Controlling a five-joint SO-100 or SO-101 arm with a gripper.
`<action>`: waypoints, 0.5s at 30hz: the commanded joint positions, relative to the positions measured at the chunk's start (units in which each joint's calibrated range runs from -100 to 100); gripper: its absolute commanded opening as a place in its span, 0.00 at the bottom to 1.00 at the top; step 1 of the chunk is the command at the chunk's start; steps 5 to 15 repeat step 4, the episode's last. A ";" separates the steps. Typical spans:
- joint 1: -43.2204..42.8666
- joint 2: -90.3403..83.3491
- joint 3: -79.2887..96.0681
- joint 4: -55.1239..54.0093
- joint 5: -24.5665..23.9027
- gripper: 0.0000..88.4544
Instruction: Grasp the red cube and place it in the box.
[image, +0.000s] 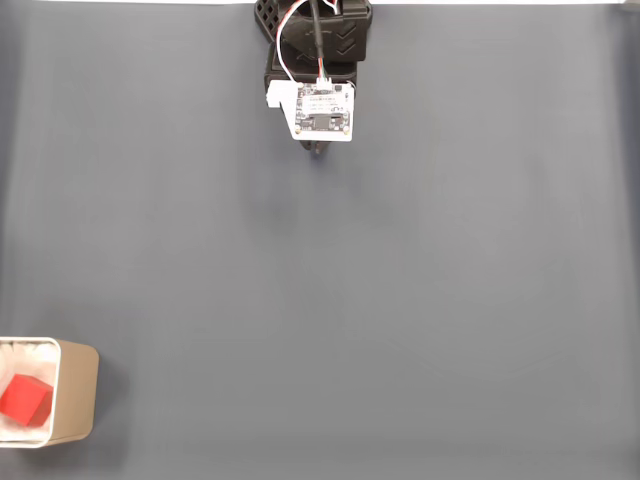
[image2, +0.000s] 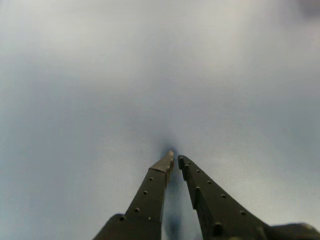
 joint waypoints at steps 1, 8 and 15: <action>-0.20 0.09 0.45 1.51 0.39 0.00; -0.20 0.09 0.45 1.51 0.39 0.00; -0.20 0.09 0.45 1.51 0.39 0.00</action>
